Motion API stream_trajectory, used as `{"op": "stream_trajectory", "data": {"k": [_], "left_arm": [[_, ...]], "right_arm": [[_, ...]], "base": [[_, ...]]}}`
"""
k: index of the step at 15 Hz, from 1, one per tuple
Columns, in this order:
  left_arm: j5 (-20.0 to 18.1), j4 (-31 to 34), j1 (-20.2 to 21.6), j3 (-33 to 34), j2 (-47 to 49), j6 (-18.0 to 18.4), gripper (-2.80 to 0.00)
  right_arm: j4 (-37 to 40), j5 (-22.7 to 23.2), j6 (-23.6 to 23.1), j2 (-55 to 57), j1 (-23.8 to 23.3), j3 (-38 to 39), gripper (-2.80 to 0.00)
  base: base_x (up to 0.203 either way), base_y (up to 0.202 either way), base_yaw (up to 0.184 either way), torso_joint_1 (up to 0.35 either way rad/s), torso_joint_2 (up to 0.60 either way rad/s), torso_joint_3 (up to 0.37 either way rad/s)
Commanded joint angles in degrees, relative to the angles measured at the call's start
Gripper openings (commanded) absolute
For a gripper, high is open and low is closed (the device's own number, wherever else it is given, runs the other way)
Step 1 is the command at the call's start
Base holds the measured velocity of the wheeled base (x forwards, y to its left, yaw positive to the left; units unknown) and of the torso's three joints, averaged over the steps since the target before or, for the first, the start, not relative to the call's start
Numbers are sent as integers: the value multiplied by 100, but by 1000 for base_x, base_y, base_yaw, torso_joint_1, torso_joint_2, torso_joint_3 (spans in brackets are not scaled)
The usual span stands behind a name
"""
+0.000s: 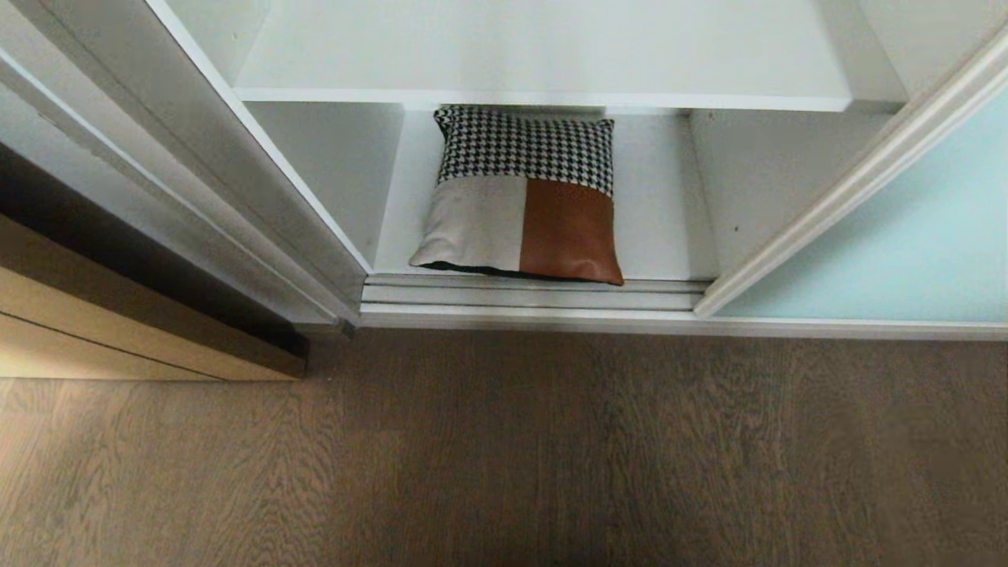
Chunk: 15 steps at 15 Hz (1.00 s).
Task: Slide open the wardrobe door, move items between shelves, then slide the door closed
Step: Open the door
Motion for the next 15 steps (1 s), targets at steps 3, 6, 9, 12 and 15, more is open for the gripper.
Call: {"op": "stream_trajectory", "data": {"k": [3,6,9,12,15], "left_arm": [[2,5,-4,1,30,0,-280],[2,-2,-3,1,35,8,-280],[-2,39,4,-6,30,27,-280],[15,37,5,-37,31,-18,-280],[159,134,4,-962,436,-103,-280]], "right_arm": [[-2,7,-6,5,0,0,-280],[-2,2,-6,5,0,0,-280],[-2,7,-6,5,0,0,-280],[-2,7,-6,5,0,0,-280],[-2,-2,-6,5,0,0,-280]], "base": [[180,0,0,9,0,2],[22,0,-1,4,1,2],[0,0,0,0,0,0],[0,0,0,0,0,0],[0,0,0,0,0,0]]}}
